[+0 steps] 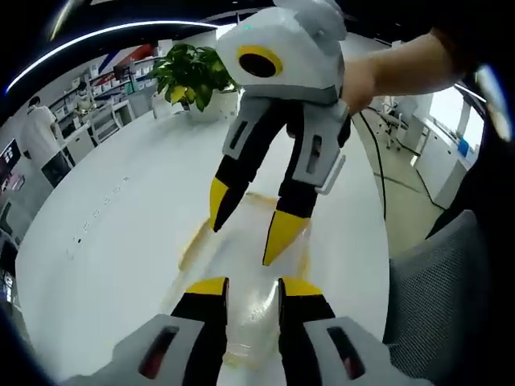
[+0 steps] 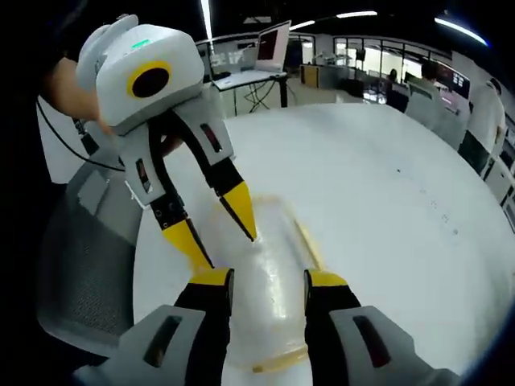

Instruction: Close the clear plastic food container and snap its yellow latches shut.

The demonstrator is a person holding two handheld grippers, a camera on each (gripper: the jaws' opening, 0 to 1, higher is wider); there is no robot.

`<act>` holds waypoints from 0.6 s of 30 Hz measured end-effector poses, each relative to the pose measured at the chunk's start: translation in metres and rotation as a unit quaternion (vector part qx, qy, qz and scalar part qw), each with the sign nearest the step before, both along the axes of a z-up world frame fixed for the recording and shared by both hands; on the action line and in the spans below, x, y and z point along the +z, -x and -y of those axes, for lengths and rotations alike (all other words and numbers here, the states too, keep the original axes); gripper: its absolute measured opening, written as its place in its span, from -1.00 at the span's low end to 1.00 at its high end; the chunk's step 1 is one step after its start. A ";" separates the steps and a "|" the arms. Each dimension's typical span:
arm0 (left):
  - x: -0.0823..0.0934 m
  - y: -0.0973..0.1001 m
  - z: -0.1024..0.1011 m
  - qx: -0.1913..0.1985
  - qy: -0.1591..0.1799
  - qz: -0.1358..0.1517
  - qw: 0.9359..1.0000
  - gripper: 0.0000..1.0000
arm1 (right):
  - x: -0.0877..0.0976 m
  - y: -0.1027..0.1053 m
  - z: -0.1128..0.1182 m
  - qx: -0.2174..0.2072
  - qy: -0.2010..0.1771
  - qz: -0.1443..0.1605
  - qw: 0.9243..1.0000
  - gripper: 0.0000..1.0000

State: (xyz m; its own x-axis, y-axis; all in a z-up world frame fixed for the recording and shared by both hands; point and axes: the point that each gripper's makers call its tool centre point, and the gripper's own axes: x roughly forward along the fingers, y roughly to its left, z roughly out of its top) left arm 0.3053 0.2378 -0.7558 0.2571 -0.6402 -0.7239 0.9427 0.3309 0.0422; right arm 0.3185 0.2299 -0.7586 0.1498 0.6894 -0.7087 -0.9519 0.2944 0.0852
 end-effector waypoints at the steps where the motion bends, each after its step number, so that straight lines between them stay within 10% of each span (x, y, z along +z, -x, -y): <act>1: 0.000 0.001 0.000 0.000 0.000 0.000 1.000 -0.66 | 0.000 0.000 0.000 0.001 0.001 0.001 1.000 -0.34; 18: 0.001 0.013 0.005 -0.009 0.002 0.009 1.000 -0.37 | 0.002 -0.007 -0.006 0.013 0.004 0.001 1.000 -0.31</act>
